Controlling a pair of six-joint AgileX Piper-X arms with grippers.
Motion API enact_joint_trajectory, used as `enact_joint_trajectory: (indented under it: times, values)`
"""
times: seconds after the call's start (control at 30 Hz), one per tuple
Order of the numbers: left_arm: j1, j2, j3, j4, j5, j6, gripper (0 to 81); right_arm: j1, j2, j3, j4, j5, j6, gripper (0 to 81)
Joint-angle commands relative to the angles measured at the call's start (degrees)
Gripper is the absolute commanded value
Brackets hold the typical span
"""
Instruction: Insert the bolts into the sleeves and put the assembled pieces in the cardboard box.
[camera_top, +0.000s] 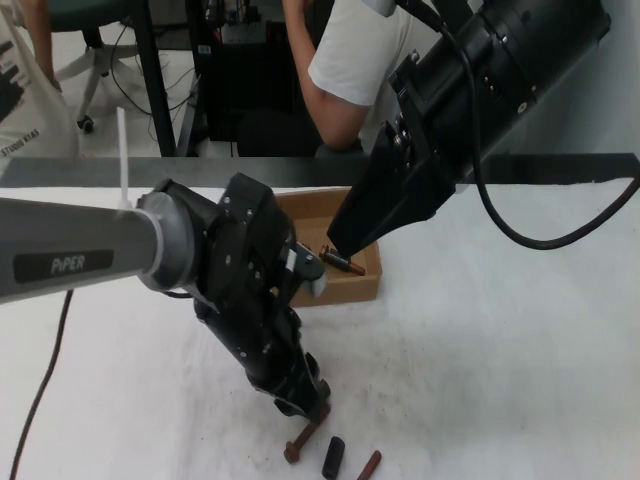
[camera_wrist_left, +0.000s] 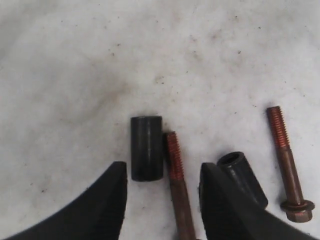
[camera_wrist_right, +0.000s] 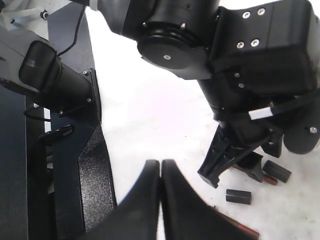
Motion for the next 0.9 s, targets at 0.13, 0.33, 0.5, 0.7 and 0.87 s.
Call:
enact_joint_trajectory:
  times: [0.13, 0.33, 0.5, 0.7, 0.87]
  values:
    - [-2.20, 1.63, -1.09, -0.50, -1.20, -0.29, 42.7, -0.05, -0.54, -0.05, 0.18, -0.81, 0.38, 0.8]
    - [-2.20, 2.74, -1.06, 0.37, -2.80, -0.43, 42.7, -0.05, -0.54, -0.05, 0.57, -0.81, 0.38, 0.8]
    - [-2.20, 2.74, -1.06, 0.35, -3.84, 0.17, 42.7, -0.05, -0.54, -0.05, 0.57, -0.81, 0.38, 0.8]
    - [-2.06, 2.74, -1.06, -0.31, -4.91, 0.43, 35.2, -0.05, -0.54, -0.05, 0.57, -0.81, 0.38, 0.8]
    - [-2.06, 2.74, -1.06, -0.37, -5.23, 1.20, 0.5, -0.05, -0.54, -0.05, 0.57, -0.81, 0.38, 0.8]
